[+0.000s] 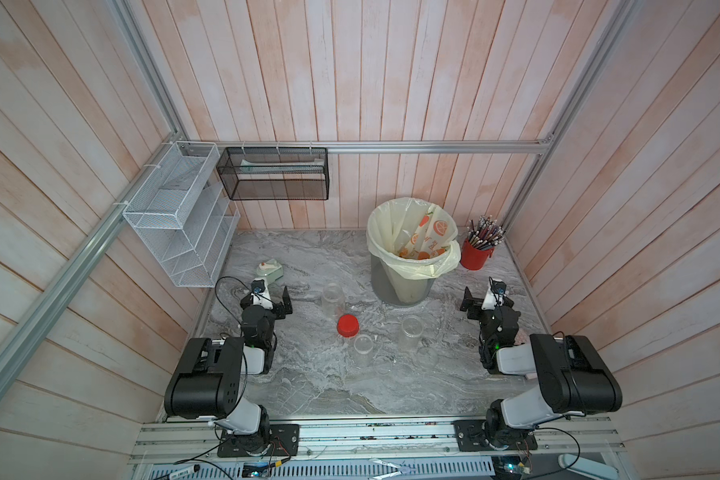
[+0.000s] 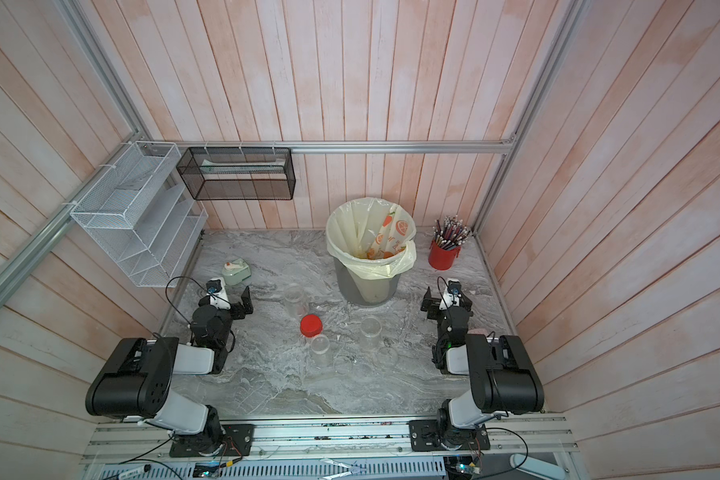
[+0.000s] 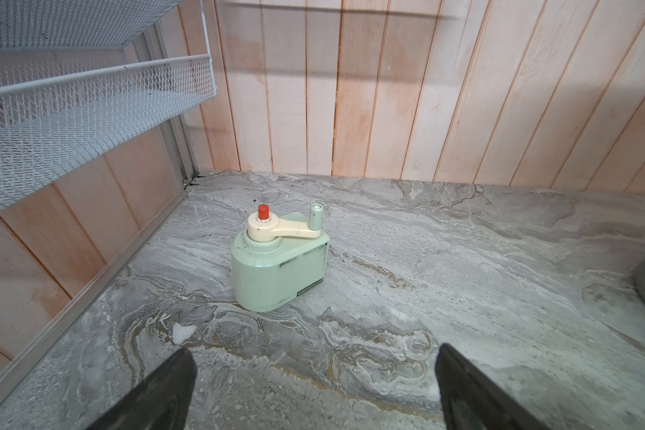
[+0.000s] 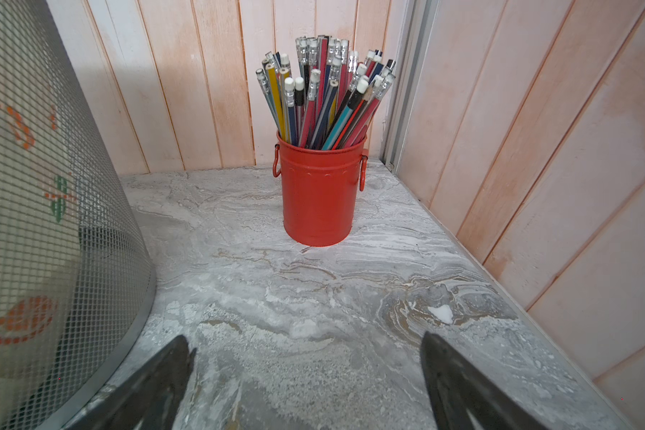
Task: Empty expired oatmeal from jars
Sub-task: Reset both arms
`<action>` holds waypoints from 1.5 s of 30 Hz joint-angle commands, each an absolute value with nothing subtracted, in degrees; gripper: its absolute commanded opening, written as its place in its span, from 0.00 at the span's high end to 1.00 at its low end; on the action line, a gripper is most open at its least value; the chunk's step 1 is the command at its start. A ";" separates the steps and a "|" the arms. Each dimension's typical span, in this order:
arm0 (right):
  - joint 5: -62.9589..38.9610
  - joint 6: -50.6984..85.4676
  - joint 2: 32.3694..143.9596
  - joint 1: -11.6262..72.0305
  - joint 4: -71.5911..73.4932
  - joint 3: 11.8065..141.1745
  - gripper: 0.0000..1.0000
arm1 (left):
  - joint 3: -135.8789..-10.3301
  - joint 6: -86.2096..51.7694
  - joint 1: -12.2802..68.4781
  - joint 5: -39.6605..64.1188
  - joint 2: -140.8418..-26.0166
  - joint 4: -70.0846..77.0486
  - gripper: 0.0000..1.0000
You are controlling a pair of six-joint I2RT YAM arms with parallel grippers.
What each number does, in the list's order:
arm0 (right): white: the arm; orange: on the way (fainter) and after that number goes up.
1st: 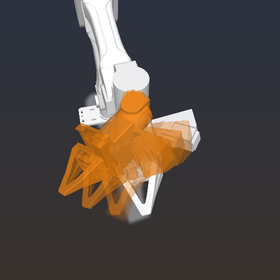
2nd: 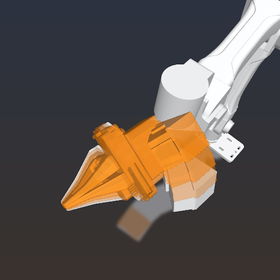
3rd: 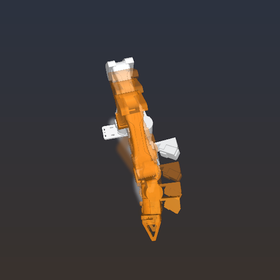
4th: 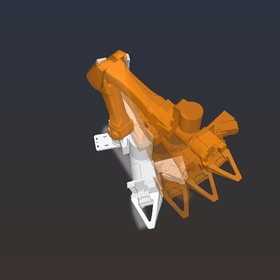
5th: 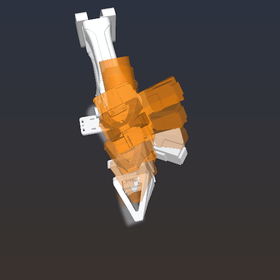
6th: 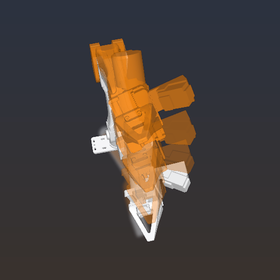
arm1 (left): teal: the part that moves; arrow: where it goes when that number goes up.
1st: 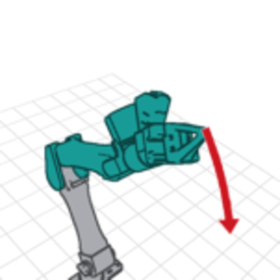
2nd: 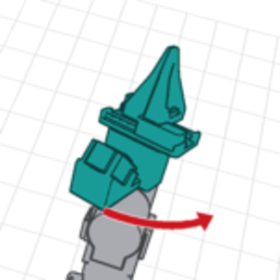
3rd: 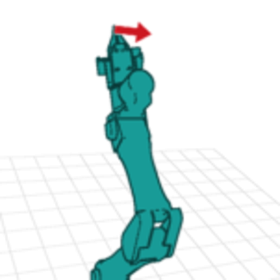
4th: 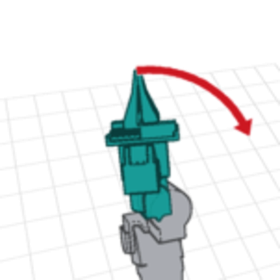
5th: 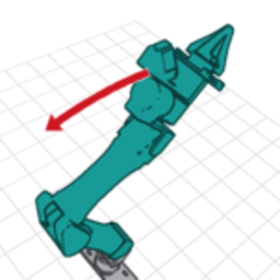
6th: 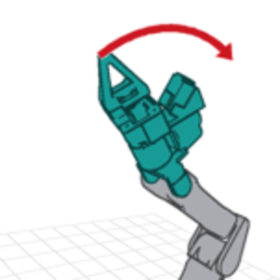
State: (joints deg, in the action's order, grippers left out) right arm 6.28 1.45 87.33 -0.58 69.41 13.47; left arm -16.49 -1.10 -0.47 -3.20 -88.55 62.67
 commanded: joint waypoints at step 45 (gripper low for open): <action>0.53 1.06 87.10 -2.17 67.75 14.59 0.02 | -16.79 -1.12 -0.92 -0.79 -88.33 62.84 0.00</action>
State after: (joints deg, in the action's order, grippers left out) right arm 1.37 0.45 86.50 -1.69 69.54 13.41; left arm -16.80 -1.08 -0.49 -0.47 -88.27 63.57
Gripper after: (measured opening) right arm 0.980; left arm 0.999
